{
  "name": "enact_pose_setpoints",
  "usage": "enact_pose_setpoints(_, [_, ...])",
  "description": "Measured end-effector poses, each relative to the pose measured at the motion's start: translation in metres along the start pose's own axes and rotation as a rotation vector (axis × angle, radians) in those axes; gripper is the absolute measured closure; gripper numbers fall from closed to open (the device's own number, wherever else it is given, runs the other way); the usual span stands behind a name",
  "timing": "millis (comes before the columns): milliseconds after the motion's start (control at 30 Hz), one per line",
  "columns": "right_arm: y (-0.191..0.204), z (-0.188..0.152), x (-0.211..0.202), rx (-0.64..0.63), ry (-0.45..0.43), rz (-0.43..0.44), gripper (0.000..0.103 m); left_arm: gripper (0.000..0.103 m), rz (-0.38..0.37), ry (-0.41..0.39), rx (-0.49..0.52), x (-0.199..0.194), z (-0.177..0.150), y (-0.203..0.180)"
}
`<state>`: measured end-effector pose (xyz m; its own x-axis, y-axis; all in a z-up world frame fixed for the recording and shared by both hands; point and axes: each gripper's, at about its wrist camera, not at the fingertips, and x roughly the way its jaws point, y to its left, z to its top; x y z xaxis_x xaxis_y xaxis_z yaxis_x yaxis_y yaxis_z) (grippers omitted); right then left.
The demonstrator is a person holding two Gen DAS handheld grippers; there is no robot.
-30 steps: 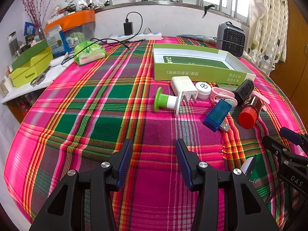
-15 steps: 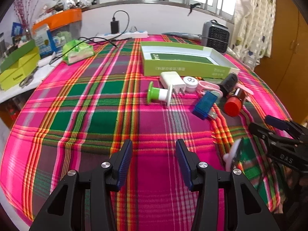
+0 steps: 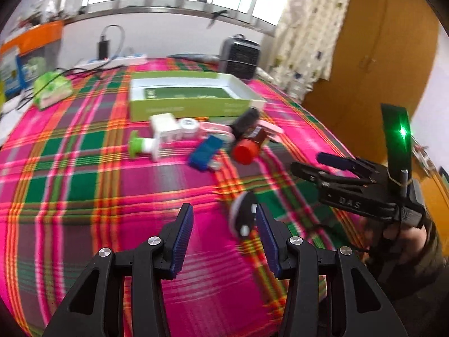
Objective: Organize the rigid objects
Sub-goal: 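Grasp the black round object with the left tool while the right tool reaches for the brown jar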
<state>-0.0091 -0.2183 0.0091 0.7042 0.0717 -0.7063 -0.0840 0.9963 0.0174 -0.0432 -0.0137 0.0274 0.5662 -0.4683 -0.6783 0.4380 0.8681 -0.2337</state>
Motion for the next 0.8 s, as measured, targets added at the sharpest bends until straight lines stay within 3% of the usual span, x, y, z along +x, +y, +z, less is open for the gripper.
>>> enact_pose_setpoints(200, [-0.005, 0.001, -0.004, 0.009, -0.005, -0.01, 0.035, 0.058, -0.022, 0.052, 0.062, 0.014, -0.001, -0.017])
enact_pose_setpoints(500, [-0.004, 0.0, -0.004, -0.001, -0.006, -0.004, 0.035, 0.058, 0.08, 0.082, 0.12, 0.029, -0.002, -0.023])
enact_pose_setpoints(700, [-0.002, 0.0, -0.002, -0.009, 0.0, 0.006, 0.035, 0.059, 0.099, 0.099, 0.127, 0.034, -0.002, -0.022])
enact_pose_setpoints(800, [-0.001, 0.002, 0.0, -0.009, 0.005, 0.011, 0.035, 0.069, 0.1, 0.091, 0.112, 0.035, -0.001, -0.018])
